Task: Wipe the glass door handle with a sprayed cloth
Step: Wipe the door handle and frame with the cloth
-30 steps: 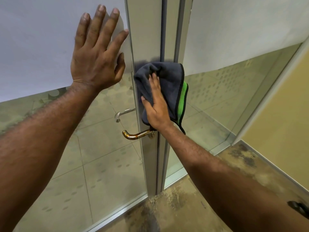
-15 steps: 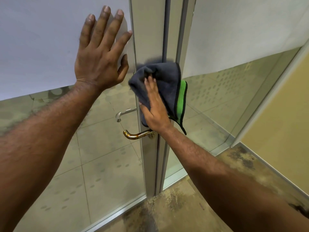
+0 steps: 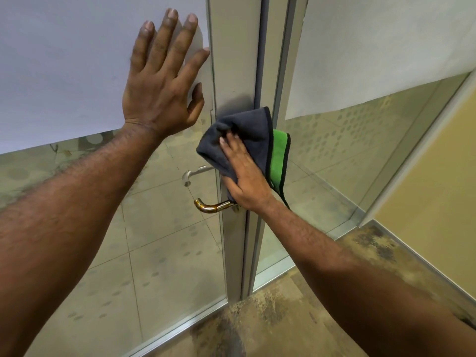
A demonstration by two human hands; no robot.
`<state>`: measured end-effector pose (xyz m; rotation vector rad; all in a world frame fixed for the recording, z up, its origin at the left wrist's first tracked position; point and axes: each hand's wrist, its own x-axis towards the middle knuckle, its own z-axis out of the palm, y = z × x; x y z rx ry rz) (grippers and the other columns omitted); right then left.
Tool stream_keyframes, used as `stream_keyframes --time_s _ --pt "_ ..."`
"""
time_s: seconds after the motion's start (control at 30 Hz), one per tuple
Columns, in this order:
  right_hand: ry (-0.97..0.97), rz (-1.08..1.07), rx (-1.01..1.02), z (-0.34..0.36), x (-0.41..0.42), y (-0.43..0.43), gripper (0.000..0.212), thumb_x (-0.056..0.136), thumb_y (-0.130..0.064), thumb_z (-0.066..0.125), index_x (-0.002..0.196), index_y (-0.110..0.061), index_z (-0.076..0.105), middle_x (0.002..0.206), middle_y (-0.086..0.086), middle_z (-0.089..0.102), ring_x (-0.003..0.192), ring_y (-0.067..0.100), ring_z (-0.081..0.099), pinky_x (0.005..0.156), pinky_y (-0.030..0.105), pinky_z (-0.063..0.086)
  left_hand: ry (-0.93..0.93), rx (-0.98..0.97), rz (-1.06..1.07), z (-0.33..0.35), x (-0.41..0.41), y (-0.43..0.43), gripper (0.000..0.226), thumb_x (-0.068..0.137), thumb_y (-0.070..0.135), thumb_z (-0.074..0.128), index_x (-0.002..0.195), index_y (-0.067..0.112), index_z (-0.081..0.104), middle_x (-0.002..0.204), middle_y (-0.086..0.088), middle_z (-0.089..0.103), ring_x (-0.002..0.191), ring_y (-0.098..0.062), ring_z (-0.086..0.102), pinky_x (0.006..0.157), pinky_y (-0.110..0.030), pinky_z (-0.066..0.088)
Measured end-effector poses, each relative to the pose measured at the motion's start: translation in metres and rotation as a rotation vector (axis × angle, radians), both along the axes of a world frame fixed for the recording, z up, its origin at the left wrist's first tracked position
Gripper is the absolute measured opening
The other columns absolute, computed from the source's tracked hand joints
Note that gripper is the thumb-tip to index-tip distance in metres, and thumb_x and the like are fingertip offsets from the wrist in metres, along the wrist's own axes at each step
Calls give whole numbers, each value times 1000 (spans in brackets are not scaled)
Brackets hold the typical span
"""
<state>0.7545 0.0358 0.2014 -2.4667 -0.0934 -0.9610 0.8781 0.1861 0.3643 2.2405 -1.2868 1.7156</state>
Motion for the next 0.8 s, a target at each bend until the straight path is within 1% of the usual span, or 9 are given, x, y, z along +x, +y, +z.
stream_keyframes --time_s 0.1,0.17,0.27,0.33,0.4,0.47,0.57,0.67,0.8 --pt "37 -59 -68 -9 -8 -15 79 91 -19 59 157 -12 17 166 12 13 153 12 3 125 27 0 -1 6 9 0 0 0 53 101 36 38 150 16 38 166 -16 19 152 -39 16 121 -53 9" --pt "9 -155 -107 -7 -7 -24 83 92 -31 60 158 -14 14 166 10 11 153 12 1 124 25 -1 -1 6 16 1 0 0 53 101 36 38 151 16 37 166 -17 19 152 -40 17 121 -53 10" --pt "-42 -249 -186 2 4 -20 89 91 -53 52 158 -11 11 167 10 5 154 19 0 124 35 0 0 12 21 1 -1 -1 53 101 36 38 150 16 38 165 -17 20 151 -40 18 121 -54 11" --pt "-46 -246 -202 6 11 -10 91 91 -62 44 158 -10 10 167 10 2 155 22 -3 124 42 -3 -8 7 24 1 -2 0 52 100 35 38 149 16 40 165 -17 21 151 -40 19 121 -54 12" --pt "-16 -177 -238 2 13 -6 85 93 -59 39 158 -13 11 167 12 3 154 23 -5 123 45 -4 -15 -1 21 1 -2 0 52 99 35 39 148 16 41 165 -16 21 151 -40 20 121 -54 13" --pt "19 -98 -281 -7 7 -12 72 97 -47 37 158 -15 16 166 13 8 154 21 -2 124 43 0 -19 2 16 0 -2 0 52 99 35 39 148 16 42 165 -16 22 151 -40 20 121 -54 14" --pt "16 -91 -282 -16 -3 -27 57 102 -26 43 155 -12 27 165 14 16 153 17 2 125 33 -2 -38 -6 13 0 -2 0 51 99 34 40 146 16 44 165 -16 24 151 -39 21 121 -54 15" --pt "-2 -258 -318 -5 1 -36 59 103 -29 45 156 -17 24 166 12 15 152 15 0 122 27 -9 -40 -12 5 -1 -1 0 50 99 34 41 146 15 44 164 -16 24 150 -40 22 121 -54 15" --pt "-132 -356 -321 36 25 -28 63 101 -35 44 157 -18 22 164 19 12 153 27 5 121 34 -12 -42 -14 -1 -1 1 0 50 100 34 41 146 15 44 164 -17 24 150 -40 22 121 -55 16"
